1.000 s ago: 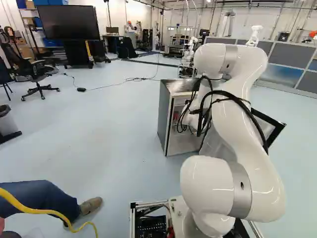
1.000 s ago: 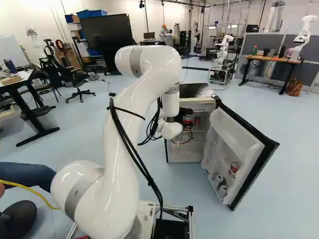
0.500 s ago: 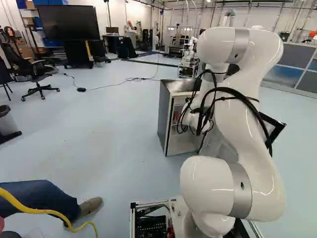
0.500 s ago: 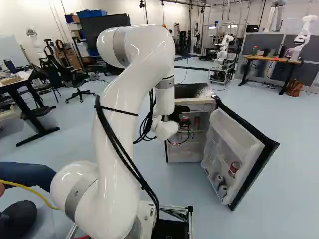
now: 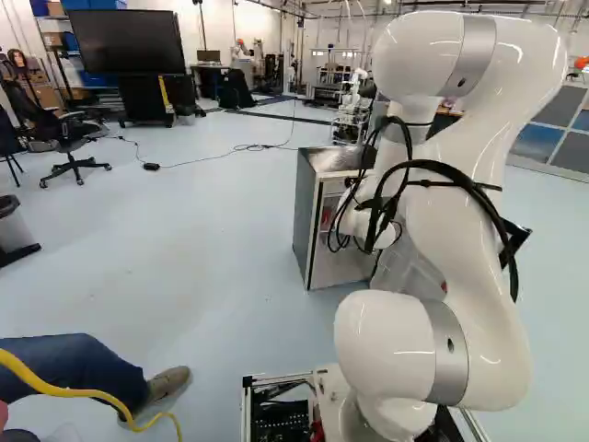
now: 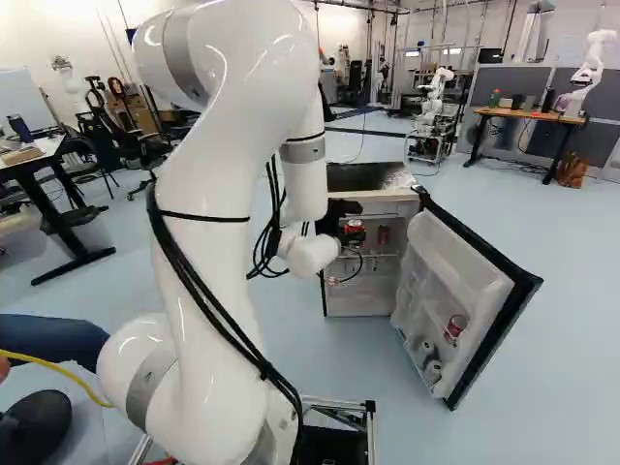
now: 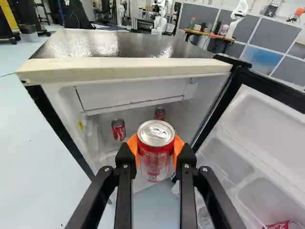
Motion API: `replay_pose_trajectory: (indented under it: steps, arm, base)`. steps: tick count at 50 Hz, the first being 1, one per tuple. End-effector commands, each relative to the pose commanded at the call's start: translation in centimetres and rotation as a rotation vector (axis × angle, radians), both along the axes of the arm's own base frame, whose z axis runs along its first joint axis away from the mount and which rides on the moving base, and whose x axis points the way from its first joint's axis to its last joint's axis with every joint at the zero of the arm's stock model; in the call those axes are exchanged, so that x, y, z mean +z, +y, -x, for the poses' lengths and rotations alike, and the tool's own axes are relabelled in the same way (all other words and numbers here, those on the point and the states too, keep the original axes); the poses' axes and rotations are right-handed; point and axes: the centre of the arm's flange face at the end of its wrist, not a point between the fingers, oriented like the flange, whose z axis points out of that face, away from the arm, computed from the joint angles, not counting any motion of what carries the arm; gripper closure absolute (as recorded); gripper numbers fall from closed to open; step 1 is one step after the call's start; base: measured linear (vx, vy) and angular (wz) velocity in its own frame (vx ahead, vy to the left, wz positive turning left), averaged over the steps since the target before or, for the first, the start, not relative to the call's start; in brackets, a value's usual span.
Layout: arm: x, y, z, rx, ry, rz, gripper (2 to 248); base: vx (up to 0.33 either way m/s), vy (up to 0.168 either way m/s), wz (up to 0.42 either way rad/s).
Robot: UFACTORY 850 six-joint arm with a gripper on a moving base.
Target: Grab a drink from the fridge
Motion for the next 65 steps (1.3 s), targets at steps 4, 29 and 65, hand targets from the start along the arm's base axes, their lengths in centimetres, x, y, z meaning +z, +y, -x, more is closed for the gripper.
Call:
replay_pose_trajectory:
  steps: [4,29,65]
  arm:
    - [0.5,0.4,0.7,0.003,-0.003,0.001,158]
    - [3.3,0.9,1.7,0.007,-0.050,0.016,158]
    - [7.0,1.1,1.7,0.012,-0.131,0.041,158]
  base:
    - [0.000,0.000,0.000]
    - [0.000,0.000,0.000]
    - [0.000,0.000,0.000]
